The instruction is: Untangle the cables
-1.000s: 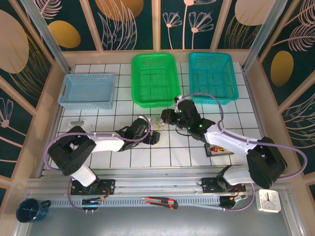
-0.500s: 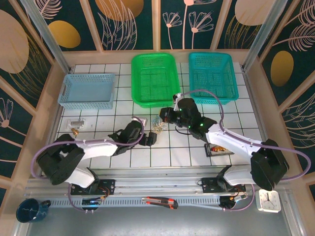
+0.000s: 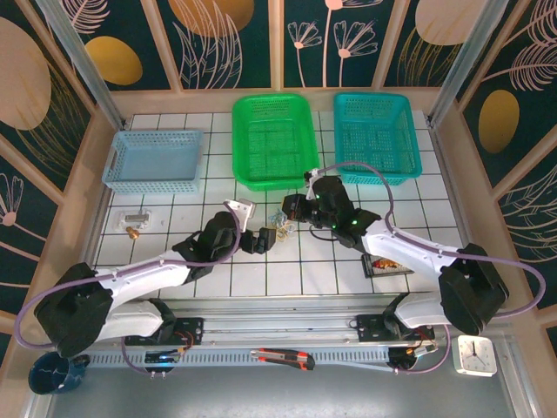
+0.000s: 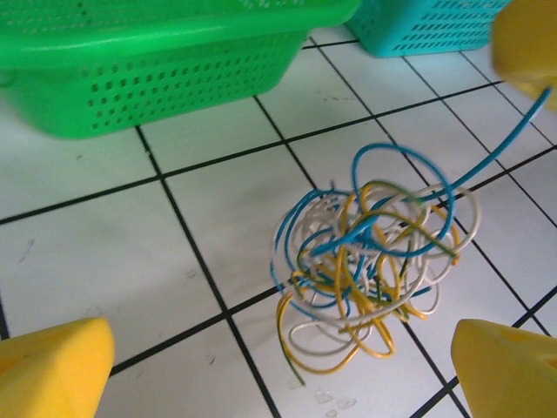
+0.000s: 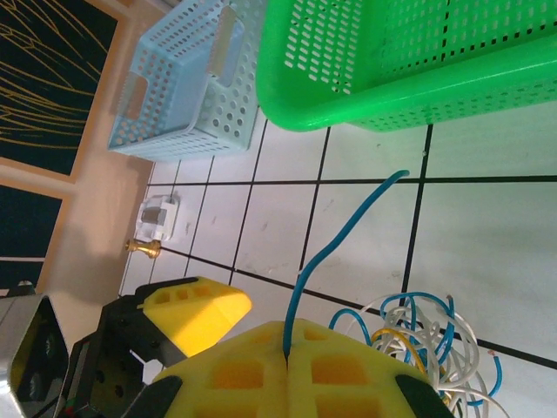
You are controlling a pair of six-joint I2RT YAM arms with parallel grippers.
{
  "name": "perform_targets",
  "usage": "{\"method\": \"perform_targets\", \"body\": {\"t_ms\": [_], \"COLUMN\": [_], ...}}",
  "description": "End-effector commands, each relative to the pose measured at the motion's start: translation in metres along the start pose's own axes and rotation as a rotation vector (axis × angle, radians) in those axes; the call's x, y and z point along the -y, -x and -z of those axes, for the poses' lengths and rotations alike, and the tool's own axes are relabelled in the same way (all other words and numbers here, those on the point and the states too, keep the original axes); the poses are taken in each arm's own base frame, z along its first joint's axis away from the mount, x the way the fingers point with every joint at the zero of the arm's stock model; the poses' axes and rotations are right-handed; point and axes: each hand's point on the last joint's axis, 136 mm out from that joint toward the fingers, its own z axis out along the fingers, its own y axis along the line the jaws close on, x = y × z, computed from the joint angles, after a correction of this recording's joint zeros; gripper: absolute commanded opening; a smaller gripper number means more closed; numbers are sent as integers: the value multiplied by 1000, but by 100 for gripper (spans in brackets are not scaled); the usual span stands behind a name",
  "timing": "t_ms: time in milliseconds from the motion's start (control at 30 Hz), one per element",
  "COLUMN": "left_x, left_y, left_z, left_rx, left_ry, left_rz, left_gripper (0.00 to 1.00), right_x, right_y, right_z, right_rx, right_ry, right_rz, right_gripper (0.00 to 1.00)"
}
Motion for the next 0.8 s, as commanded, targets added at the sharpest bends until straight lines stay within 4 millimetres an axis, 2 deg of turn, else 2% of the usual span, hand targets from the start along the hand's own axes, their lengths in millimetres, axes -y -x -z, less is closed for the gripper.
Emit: {"method": "perform_targets", "body": {"t_ms": [0, 300, 433, 567, 767], "left_x": [19, 32, 33, 28, 11], "left_y": [18, 34, 31, 16, -9], "left_z": [-5, -24, -35, -41, -39], "left_rx": [54, 108, 103, 85, 68], "left_ry": [-77, -122, -125, -124, -87], "left_rz": [-69, -104, -111, -103, -73], "left_gripper": [99, 99, 96, 82, 52], "right_x": [-12, -29, -42, -63, -99], "right_y": [-2, -9, -8, 5, 36], "right_z": [-3, -6, -4, 5, 28], "right_rx": [-4, -29, -29, -4, 55], "right_ry": [49, 81, 112, 165, 266], "right_rz": [40, 62, 66, 67, 76], "right_gripper": [0, 0, 0, 0, 0]}}
